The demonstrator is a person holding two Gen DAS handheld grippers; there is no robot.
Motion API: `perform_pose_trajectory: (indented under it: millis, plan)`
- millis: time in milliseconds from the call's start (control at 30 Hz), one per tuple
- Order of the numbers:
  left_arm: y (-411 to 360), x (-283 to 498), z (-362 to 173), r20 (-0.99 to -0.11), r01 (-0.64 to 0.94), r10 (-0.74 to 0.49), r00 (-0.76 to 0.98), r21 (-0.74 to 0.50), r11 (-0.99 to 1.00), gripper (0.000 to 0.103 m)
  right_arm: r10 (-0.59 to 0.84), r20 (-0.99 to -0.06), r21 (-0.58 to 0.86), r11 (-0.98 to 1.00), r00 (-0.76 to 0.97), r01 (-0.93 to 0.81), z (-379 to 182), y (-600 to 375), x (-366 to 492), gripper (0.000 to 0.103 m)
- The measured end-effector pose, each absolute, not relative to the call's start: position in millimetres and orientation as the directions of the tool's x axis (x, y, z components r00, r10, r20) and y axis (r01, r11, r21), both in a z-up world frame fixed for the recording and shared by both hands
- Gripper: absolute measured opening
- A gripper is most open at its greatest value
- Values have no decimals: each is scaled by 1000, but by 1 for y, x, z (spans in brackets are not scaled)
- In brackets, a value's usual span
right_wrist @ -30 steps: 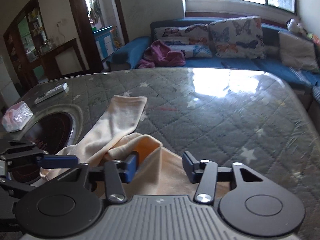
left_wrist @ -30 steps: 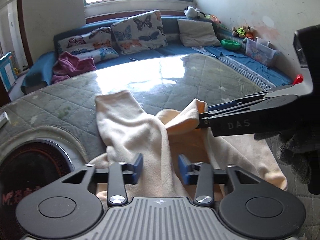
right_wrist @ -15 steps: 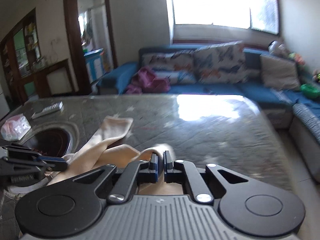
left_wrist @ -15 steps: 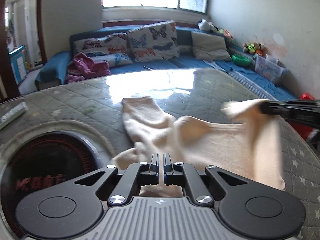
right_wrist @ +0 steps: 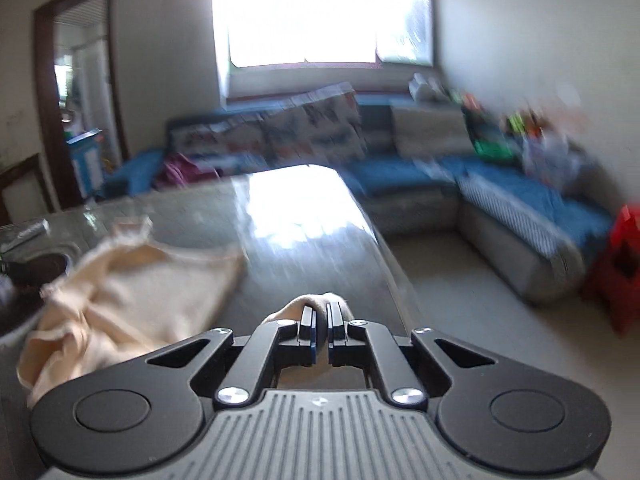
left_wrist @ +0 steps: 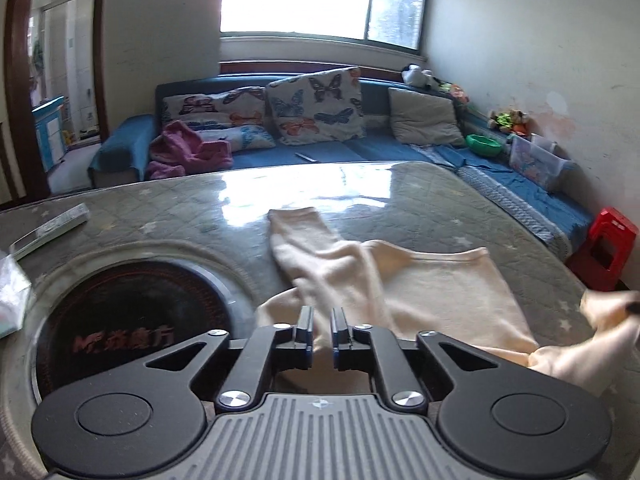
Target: Fold clothes
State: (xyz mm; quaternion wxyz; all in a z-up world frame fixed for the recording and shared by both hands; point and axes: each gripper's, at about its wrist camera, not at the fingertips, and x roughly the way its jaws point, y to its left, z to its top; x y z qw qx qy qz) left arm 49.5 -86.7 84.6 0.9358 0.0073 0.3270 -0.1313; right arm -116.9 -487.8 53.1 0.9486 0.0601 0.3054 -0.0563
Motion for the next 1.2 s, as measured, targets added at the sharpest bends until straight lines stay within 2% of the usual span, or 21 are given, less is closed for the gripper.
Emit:
perform_pose_trajectory:
  millis: [33, 67, 133, 400, 433, 533, 567, 667, 967, 1200]
  plan:
    - [-93, 52, 85, -616, 258, -245, 749, -69, 964, 37, -84, -603, 82, 983, 794, 166, 48, -493, -125, 7]
    - [-100, 55, 84, -618, 266, -248, 746, -66, 962, 49, -95, -610, 83, 980, 787, 183, 44, -497, -130, 9]
    - [-115, 65, 81, -625, 282, -247, 741, -45, 958, 49, -115, -619, 87, 973, 777, 213, 39, -505, -138, 18]
    - [-159, 114, 51, -672, 307, -223, 706, 6, 952, 48, -185, -601, 87, 952, 778, 294, 38, -523, -147, 30]
    - [-163, 120, 47, -679, 308, -218, 701, 13, 951, 47, -184, -601, 89, 952, 778, 294, 39, -524, -147, 31]
    - [-166, 129, 37, -701, 298, -188, 688, 37, 954, 15, -164, -595, 97, 957, 787, 273, 39, -523, -144, 37]
    - [-163, 130, 36, -705, 291, -187, 684, 28, 956, 8, -154, -592, 98, 960, 791, 261, 40, -521, -143, 37]
    - [-145, 120, 44, -681, 257, -188, 708, 0, 966, 4, -114, -588, 94, 974, 801, 208, 40, -511, -137, 40]
    - [-61, 55, 83, -593, 97, -115, 797, -62, 993, 4, -11, -625, 63, 996, 781, 64, 21, -469, -113, 50]
    - [-2, -12, 73, -625, -33, -37, 780, -100, 994, 4, 4, -646, 49, 998, 763, 37, 8, -456, -112, 51]
